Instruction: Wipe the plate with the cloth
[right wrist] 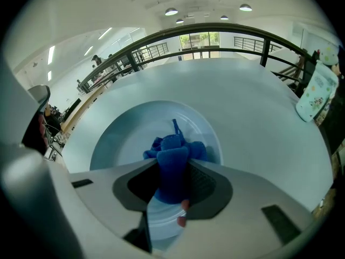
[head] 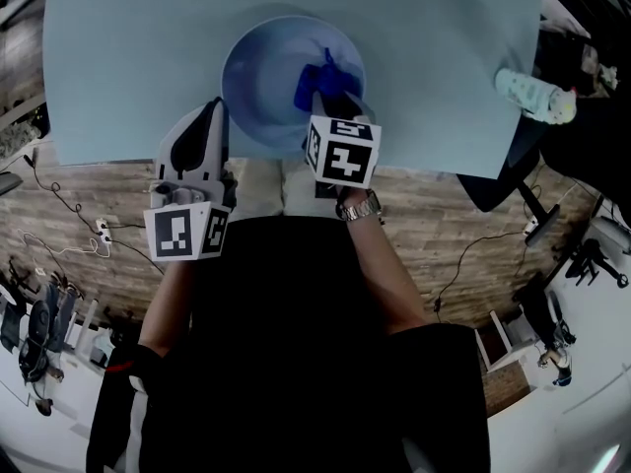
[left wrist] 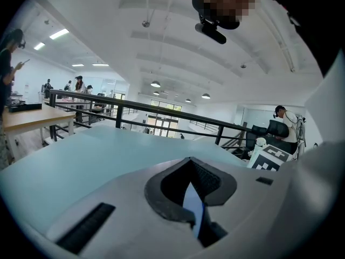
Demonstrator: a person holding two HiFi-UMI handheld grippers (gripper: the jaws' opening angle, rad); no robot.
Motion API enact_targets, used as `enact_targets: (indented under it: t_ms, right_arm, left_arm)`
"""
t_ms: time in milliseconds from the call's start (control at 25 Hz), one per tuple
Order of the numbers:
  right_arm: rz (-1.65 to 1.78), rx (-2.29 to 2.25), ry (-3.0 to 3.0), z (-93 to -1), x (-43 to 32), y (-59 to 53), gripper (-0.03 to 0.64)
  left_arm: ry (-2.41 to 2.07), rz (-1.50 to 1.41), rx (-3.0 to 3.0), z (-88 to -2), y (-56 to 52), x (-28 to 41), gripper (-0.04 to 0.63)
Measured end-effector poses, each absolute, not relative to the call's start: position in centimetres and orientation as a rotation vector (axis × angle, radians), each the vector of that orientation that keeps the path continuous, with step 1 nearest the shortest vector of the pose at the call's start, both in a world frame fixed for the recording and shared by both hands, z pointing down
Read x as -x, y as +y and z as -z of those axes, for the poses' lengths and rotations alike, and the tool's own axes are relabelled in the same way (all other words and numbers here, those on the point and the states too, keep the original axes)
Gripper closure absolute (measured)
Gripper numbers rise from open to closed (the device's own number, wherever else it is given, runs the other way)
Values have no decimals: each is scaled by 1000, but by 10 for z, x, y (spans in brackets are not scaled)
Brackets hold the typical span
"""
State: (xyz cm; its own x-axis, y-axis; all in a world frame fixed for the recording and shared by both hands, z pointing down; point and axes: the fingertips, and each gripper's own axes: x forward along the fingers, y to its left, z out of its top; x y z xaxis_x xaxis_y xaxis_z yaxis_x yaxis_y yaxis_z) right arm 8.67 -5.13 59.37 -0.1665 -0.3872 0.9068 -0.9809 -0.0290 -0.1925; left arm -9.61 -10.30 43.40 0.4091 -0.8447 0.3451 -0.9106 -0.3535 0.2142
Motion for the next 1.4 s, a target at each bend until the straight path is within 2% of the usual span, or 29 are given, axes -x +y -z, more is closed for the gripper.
enact_targets:
  t_ms: [520, 1400]
  right_arm:
    - [-1158, -1484, -1623, -581, -78, -50, 499]
    - [-1113, -1214, -1847, -581, 40, -64, 499]
  left_arm:
    - [-1541, -229, -2297, -428, -92, 113, 594]
    - [-1657, -224, -2202, -429, -77, 173, 594]
